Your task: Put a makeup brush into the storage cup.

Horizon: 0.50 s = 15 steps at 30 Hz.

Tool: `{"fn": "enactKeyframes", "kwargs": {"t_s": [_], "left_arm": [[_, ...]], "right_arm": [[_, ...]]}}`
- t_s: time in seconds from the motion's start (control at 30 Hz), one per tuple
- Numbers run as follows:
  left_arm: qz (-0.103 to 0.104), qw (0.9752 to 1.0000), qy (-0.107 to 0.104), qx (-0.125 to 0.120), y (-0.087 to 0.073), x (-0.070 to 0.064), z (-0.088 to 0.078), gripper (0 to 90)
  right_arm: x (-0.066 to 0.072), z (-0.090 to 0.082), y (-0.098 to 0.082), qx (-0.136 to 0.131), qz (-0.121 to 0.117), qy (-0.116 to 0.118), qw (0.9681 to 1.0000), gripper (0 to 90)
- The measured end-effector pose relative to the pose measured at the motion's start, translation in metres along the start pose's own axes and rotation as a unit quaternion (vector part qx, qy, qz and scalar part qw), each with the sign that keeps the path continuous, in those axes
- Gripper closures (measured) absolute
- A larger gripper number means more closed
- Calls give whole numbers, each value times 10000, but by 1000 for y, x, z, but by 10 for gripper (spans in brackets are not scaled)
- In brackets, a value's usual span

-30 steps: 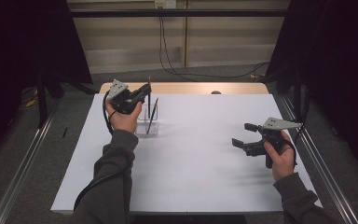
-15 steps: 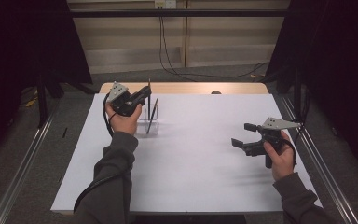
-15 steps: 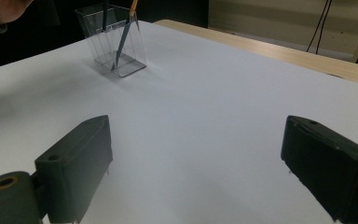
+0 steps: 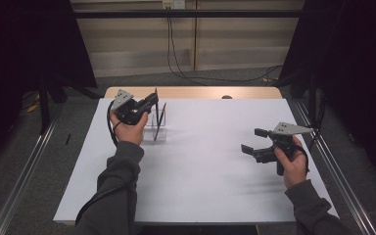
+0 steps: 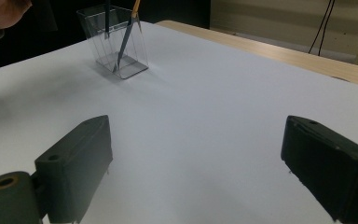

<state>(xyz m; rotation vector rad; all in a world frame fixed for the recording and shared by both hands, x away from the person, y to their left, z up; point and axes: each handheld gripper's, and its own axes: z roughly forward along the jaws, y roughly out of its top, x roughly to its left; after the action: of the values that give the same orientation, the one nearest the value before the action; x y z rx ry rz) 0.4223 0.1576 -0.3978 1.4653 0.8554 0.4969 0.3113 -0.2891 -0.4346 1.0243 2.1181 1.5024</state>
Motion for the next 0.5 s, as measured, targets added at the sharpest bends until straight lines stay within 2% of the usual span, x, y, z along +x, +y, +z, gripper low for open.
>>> {"fn": "enactKeyframes", "kwargs": {"t_s": [0.07, 0.1, 0.33, 0.5], "left_arm": [[-5, 10000, 36, 11, -1, 0, -1, 840], [-61, 10000, -14, -11, -2, 0, -1, 840], [-29, 10000, -35, 44, -4, 0, -2, 840], [-127, 9999, -81, 11, -6, -3, 0, 840]], "right_arm": [[0, 1, 0, 17, -7, 5, 10000, 82], [0, 1, 0, 26, 8, 9, 10000, 82], [1, 3, 0, 22, 13, 12, 10000, 82], [0, 2, -2, 30, 17, 3, 10000, 82]]}}
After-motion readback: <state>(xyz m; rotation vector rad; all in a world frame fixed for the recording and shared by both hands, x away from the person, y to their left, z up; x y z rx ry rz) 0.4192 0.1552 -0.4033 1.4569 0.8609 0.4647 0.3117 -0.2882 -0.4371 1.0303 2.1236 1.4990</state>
